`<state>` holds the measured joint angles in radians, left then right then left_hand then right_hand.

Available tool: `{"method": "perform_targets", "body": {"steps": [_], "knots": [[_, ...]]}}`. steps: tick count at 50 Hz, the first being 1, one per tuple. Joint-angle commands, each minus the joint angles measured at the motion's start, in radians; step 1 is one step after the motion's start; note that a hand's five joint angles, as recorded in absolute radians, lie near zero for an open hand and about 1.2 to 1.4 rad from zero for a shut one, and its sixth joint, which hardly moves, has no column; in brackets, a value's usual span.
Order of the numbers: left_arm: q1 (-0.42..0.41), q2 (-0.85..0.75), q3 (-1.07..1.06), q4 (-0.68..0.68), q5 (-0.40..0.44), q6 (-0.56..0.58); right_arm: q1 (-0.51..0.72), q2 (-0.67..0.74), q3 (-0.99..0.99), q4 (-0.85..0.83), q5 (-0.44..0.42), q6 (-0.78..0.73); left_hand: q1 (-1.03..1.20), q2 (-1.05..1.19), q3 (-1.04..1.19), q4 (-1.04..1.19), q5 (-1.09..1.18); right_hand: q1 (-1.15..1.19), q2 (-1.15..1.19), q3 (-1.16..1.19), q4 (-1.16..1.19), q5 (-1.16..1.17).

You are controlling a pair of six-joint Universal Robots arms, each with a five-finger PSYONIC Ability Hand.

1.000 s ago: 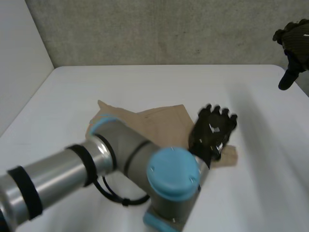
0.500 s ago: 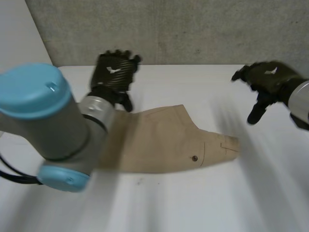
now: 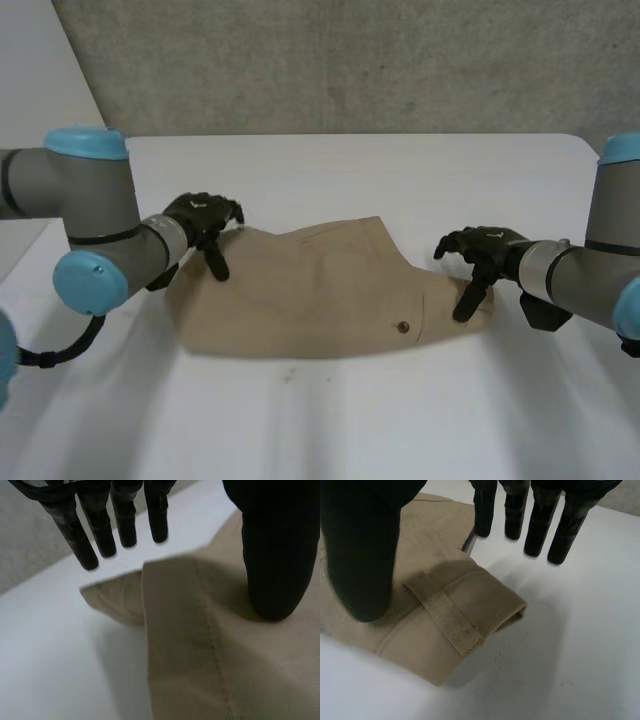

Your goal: Fold the shorts.

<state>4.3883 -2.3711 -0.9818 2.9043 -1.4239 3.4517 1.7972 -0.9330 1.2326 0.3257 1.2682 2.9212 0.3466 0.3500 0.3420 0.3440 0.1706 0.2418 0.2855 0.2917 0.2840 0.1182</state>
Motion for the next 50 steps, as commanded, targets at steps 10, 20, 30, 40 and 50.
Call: {"method": "perform_targets", "body": {"steps": [10,20,30,40,50], "knots": [[-0.006,-0.056,0.083,-0.010,-0.006,0.050,0.036,0.069,-0.096,-0.007,0.000,-0.036,0.974,0.970,0.978,0.976,0.975,1.154,1.111,1.105,1.112,1.104],[-0.004,0.029,0.123,0.378,-0.038,0.047,0.137,0.074,-0.346,-0.219,0.081,-0.189,0.986,0.982,0.990,0.988,0.987,1.154,1.111,1.105,1.112,1.104],[-0.015,0.167,0.127,1.079,-0.207,0.038,0.179,-0.096,-0.242,-1.120,0.206,-0.284,0.991,0.988,0.996,0.994,0.993,1.154,1.111,1.105,1.112,1.104],[-0.058,0.168,-0.208,1.033,-0.167,0.015,0.235,-0.084,-0.119,-0.786,0.158,-0.289,0.977,0.973,0.981,0.979,0.978,1.154,1.111,1.105,1.112,1.104],[-0.065,0.180,-0.526,0.897,-0.150,0.029,0.240,-0.082,0.143,-0.576,0.161,-0.307,0.371,0.367,0.375,0.373,0.372,1.154,1.111,1.105,1.112,1.104]]}}
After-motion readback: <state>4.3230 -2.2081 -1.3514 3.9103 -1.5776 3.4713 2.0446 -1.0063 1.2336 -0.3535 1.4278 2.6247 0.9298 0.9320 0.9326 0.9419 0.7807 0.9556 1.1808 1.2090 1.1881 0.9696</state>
